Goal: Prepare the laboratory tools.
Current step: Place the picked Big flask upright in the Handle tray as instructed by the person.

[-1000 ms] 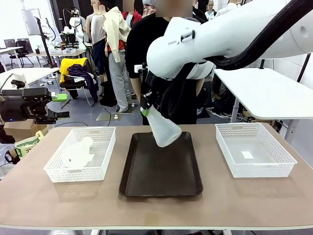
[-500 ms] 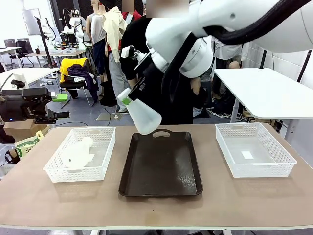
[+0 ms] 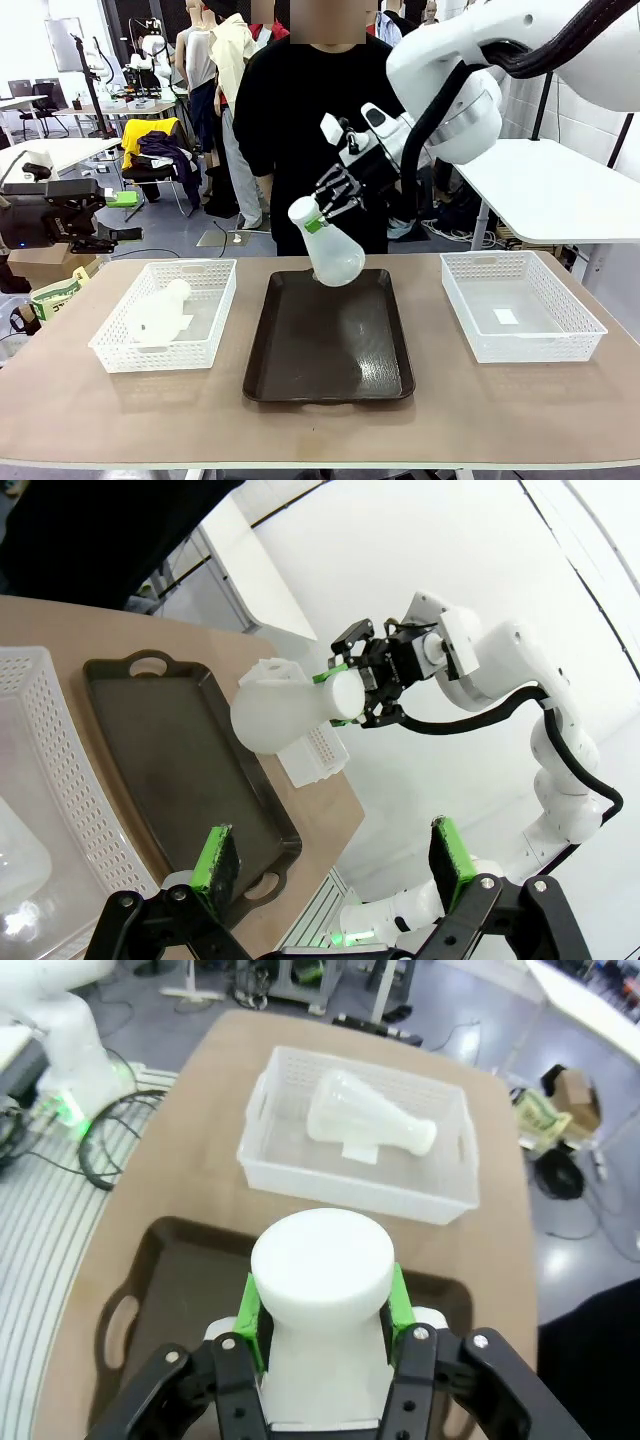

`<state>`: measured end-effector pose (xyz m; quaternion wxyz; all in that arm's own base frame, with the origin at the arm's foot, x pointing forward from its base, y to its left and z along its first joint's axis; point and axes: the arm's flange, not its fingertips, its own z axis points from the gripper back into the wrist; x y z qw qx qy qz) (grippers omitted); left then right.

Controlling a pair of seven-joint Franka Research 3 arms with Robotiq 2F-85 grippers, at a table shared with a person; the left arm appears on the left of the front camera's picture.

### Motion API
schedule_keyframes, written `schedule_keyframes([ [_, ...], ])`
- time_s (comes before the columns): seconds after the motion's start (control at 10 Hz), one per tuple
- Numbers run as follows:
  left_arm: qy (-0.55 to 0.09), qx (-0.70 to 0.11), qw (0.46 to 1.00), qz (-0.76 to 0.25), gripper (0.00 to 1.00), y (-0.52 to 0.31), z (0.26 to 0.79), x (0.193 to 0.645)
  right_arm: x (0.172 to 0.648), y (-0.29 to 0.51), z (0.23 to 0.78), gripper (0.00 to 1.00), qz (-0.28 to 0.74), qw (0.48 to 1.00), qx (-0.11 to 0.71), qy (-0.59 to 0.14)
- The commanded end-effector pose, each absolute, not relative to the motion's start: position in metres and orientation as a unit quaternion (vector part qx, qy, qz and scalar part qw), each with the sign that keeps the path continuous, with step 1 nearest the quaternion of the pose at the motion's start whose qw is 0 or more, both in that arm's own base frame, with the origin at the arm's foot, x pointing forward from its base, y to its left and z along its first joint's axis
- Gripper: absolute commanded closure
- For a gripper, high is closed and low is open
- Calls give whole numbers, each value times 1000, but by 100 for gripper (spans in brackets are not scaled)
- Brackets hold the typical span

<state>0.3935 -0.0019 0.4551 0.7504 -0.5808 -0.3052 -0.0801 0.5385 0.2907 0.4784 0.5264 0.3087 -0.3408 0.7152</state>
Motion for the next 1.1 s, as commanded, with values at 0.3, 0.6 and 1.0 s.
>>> schedule_keyframes([
  [0.3, -305, -581, 751, -73, 0, -4, 455, 395, 538, 299, 487, 100, 719, 521, 302, -348],
  [0.6, -305, -581, 751, -73, 0, -4, 455, 395, 537, 301, 485, 100, 722, 519, 303, -342],
  [1.0, -305, -581, 751, -73, 0, -4, 455, 395, 582, 305, 436, 100, 685, 484, 418, -349],
])
